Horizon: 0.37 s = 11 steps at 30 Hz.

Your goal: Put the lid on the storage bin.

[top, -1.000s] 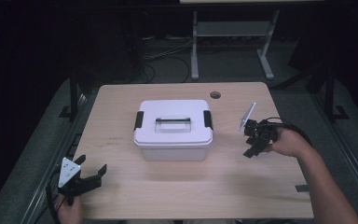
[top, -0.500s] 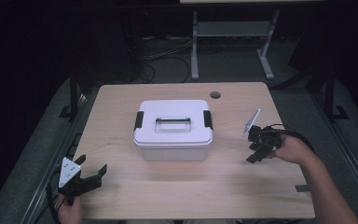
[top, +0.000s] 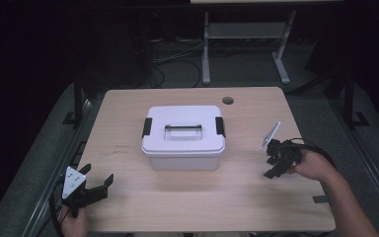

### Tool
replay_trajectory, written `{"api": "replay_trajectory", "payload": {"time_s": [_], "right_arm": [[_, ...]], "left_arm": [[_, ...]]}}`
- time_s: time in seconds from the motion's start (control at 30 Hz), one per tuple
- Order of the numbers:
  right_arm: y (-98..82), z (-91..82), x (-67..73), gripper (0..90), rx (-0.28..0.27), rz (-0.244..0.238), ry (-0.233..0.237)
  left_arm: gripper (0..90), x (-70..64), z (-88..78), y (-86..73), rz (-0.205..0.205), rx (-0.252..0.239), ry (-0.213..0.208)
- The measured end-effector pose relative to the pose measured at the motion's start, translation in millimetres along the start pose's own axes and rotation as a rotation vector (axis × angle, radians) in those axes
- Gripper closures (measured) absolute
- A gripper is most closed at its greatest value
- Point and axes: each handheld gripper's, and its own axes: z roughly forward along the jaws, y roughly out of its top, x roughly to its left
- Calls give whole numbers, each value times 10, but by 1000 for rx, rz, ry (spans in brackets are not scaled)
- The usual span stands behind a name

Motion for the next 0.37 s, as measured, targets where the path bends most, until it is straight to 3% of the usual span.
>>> {"api": "replay_trajectory", "payload": {"time_s": [0.37], "right_arm": [[-115, 33, 80, 398, -23, 2, 4]], "left_arm": [[138, -9, 1, 8, 6, 2, 0]]}}
